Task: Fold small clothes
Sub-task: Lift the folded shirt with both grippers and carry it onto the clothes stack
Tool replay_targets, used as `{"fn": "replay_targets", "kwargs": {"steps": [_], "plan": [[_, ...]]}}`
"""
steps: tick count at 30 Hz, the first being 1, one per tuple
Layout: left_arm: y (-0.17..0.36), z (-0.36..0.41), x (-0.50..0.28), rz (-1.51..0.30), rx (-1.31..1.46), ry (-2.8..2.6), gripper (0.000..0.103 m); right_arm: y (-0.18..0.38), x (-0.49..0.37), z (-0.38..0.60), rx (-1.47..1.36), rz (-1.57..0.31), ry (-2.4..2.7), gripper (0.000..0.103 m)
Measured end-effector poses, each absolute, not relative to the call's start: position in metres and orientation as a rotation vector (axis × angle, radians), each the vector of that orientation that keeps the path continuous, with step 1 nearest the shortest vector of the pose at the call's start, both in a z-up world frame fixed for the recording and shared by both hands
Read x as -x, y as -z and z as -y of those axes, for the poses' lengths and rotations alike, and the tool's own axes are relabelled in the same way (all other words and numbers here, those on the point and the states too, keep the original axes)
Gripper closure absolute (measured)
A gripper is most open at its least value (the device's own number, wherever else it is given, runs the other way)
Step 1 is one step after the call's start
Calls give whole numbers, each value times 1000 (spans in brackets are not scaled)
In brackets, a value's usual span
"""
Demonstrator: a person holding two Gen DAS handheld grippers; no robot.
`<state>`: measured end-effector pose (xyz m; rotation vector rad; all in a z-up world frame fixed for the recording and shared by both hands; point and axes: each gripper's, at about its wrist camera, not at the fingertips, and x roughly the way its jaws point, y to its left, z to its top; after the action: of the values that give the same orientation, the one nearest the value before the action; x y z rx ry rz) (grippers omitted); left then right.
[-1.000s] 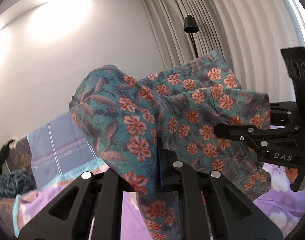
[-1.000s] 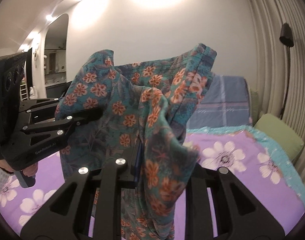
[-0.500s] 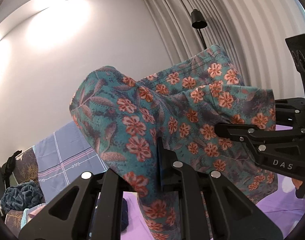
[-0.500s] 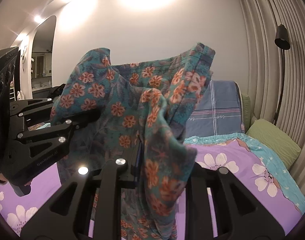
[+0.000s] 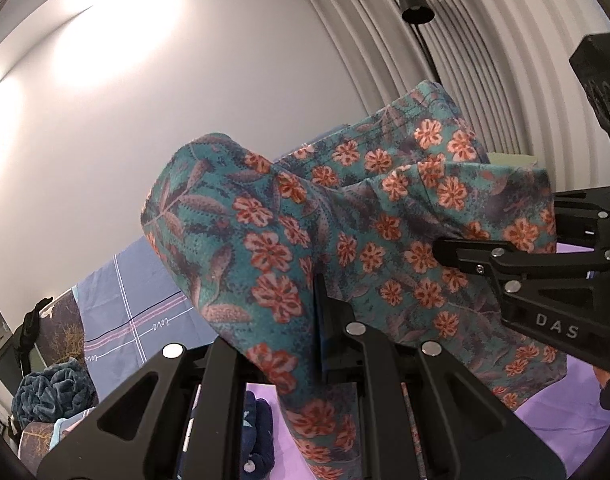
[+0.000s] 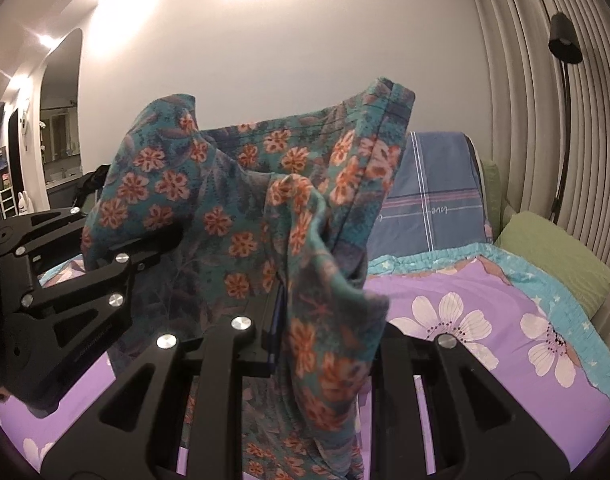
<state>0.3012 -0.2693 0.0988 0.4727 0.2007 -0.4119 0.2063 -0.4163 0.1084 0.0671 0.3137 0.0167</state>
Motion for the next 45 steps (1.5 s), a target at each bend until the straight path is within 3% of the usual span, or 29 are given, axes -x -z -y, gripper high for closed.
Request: {"fn": "replay_targets", "kwargs": {"steps": [28,33,35,37,38,45], "plan": [[-33,317,-389,-314,-475,255,89,-64,-299,411,-88,-468,58,82],[-19,332,-404,-330,-503,194,75,-49,-319,406,-63,-493,97,82],[-13,334,-411,-338,-511,157,52,-41,-326,408,-62,-505,122,77],[-3,331,-418,-339,-524,76,31,-29,-333,410,-41,-519,210,46],[3,328,-419,-331,-530,43,27,-23,-333,414,-31,-530,255,43],[65,298,-438,-576,-509,110,27,53,-343,428,-15,-795,260,47]]}}
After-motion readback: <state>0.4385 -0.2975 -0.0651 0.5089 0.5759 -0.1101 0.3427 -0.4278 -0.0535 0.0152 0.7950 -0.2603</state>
